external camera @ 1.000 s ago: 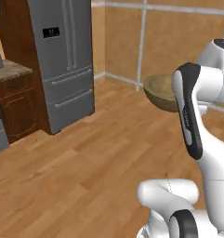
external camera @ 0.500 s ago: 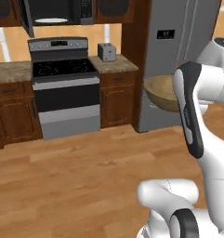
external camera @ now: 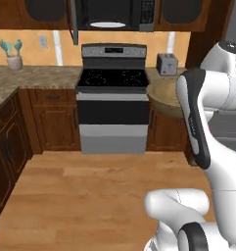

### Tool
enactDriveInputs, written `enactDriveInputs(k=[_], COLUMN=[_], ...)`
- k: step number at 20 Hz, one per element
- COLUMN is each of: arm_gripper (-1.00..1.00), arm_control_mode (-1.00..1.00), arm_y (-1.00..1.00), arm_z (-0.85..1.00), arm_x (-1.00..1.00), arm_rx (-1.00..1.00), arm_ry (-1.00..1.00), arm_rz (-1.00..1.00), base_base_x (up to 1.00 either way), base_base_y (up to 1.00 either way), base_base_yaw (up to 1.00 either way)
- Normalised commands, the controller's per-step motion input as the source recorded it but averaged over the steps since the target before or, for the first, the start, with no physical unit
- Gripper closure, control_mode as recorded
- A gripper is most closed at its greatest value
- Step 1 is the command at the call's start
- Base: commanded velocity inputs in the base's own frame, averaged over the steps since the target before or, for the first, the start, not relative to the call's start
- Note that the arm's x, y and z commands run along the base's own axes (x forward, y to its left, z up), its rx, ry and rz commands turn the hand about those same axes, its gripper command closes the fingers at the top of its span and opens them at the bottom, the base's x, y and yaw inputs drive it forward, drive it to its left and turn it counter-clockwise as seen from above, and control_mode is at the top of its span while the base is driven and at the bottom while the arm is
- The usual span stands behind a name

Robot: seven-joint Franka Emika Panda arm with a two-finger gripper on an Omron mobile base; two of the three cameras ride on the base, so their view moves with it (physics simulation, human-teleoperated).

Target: Pick the sweet potato from the sink and place it in the bowl. Then pick the bowl and place it in the microwave. Then close the microwave door and press the start button.

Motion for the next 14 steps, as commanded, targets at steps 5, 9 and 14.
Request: enactDriveInputs(k=[5,9,14], arm_gripper=[1.0,1.0,1.0], arm_control_mode=[1.0,1.0,1.0], arm_y=[0.0,0.0,0.0], arm_z=[0.0,0.0,0.0], arm_x=[0.0,0.0,0.0], arm_rx=[0.0,0.0,0.0], arm_ry=[0.0,0.0,0.0], arm_rz=[0.0,0.0,0.0], base_base_x=[1.0,1.0,0.78], base_base_y=[-0.74,-0.89,-0.86], base_base_yaw=[0.41,0.38,0.36])
